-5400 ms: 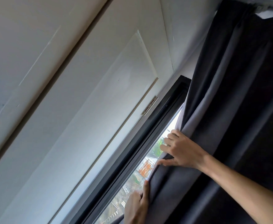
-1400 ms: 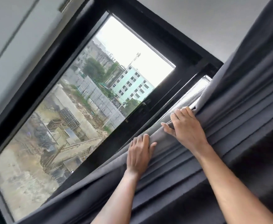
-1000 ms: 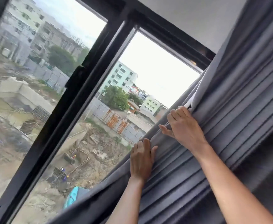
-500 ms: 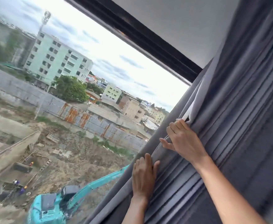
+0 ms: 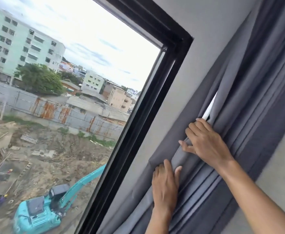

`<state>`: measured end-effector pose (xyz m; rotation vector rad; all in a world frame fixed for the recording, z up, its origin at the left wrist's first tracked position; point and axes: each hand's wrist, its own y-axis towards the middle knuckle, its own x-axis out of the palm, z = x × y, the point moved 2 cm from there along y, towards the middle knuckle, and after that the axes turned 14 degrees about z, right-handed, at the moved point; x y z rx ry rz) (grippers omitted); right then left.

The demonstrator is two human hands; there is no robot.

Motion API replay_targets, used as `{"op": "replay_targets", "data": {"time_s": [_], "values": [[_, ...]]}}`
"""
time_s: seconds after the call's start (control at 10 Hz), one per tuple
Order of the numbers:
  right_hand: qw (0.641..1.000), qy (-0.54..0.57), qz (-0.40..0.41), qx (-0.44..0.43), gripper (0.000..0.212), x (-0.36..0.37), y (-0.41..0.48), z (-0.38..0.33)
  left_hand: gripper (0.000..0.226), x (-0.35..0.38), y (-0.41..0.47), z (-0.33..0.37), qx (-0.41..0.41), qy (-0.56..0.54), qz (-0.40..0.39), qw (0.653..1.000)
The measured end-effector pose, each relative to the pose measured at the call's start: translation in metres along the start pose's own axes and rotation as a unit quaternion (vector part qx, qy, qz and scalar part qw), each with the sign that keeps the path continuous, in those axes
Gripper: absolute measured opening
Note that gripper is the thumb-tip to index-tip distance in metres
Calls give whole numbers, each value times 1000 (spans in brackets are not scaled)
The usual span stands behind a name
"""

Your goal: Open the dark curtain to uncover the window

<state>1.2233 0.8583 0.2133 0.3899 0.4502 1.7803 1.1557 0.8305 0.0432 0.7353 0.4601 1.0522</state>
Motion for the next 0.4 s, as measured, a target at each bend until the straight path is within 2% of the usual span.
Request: {"op": "replay_targets", "data": {"time_s": [0.1,0.2,0.3,0.4], "values": [[1000,-7,-9,10,40,-3,5,-5,44,-9,4,-9,31,-17,-21,999],[998,5,-55,26,40,-8,12,-10,46,-21,14,-16,67,-18,-86,994],[994,39,-65,79,36,-18,25,-21,42,-51,30,-28,125,-38,-117,985],[977,98,-59,181,34,-36,44,-36,31,-89,58,-51,180,-23,-155,971]]}}
